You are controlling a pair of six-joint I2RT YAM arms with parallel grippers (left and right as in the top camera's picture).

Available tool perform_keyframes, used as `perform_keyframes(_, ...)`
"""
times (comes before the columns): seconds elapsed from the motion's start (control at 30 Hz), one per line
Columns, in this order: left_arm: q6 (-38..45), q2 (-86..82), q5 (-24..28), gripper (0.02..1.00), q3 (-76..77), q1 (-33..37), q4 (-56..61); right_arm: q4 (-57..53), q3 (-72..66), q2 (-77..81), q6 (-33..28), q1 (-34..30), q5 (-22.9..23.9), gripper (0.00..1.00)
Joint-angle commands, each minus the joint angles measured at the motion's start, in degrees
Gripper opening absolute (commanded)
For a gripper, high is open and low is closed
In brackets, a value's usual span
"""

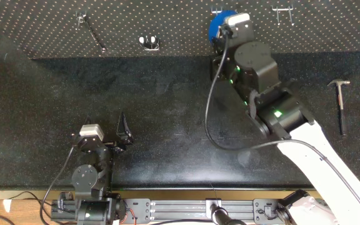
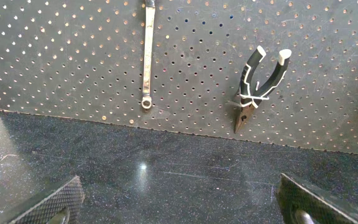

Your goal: Place Tools Onto Pegboard

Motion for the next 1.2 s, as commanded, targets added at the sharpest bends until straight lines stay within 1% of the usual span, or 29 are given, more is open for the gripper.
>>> perform_keyframes(0.03,0.31,-0.46,0.2,0.996,-0.13,0.24,-0.39,5.57,0.48,6.16,-2.6,0.09,1.38,0.075)
perform_keyframes(0.13,0.31,-0.46,0.2,0.996,-0.13,0.24,-0.39,12.04,0.48,11.76,-7.21,0.09,1.44,0.077)
perform_keyframes(0.37,0.31,-0.46,0.2,0.996,-0.13,0.24,-0.39,14.25,0.48,14.19,-7.39,0.09,7.37,0.075)
perform_keyframes(0.53,0.31,-0.46,0.2,0.996,-0.13,0.24,-0.39,14.19,0.48,14.29,-7.34,0.26,6.67,0.08)
perform_keyframes(0.57,0.31,-0.46,0.2,0.993,-0.13,0.24,-0.39,14.19,0.48,14.29,-7.34,0.26,6.67,0.093)
perform_keyframes(0.63,0.31,-0.46,0.2,0.996,-0.13,0.24,-0.39,14.19,0.48,14.29,-7.34,0.26,6.67,0.169)
perform_keyframes(0.77,0.31,-0.46,0.2,0.996,-0.13,0.24,-0.39,13.05,0.48,14.27,-7.34,0.48,6.64,0.172)
perform_keyframes(0.8,0.31,-0.48,0.2,0.996,-0.13,0.24,-0.39,12.07,0.48,14.27,-7.34,0.59,5.57,0.169)
perform_keyframes(0.83,0.31,-0.46,0.2,0.996,-0.13,0.24,-0.39,11.8,0.48,14.27,-7.34,0.61,5.11,0.218)
perform_keyframes(0.93,0.31,-0.46,0.2,0.998,-0.13,0.24,-0.39,11.8,0.48,14.27,-7.34,1.14,5.11,0.237)
perform_keyframes(1.0,0.31,-0.46,0.2,0.996,-0.13,0.24,-0.39,11.34,0.48,14.1,-7.37,1.22,4.2,0.277)
perform_keyframes(1.1,0.31,-0.48,0.2,0.996,-0.13,0.24,-0.39,3.41,0.48,10.75,-7.34,1.49,3.65,0.29)
perform_keyframes(1.13,0.31,-0.46,0.2,0.996,-0.13,0.24,-0.39,-0.7,0.48,9.14,-7.37,1.49,3.41,0.371)
perform_keyframes(1.17,0.31,-0.46,0.2,0.998,-0.13,0.24,-0.39,-8.46,0.48,6.34,-7.34,1.42,3.43,0.636)
perform_keyframes(1.2,0.31,-0.46,0.2,0.996,-0.13,0.24,-0.39,-17.75,0.48,3.32,-7.34,0.94,3.45,0.763)
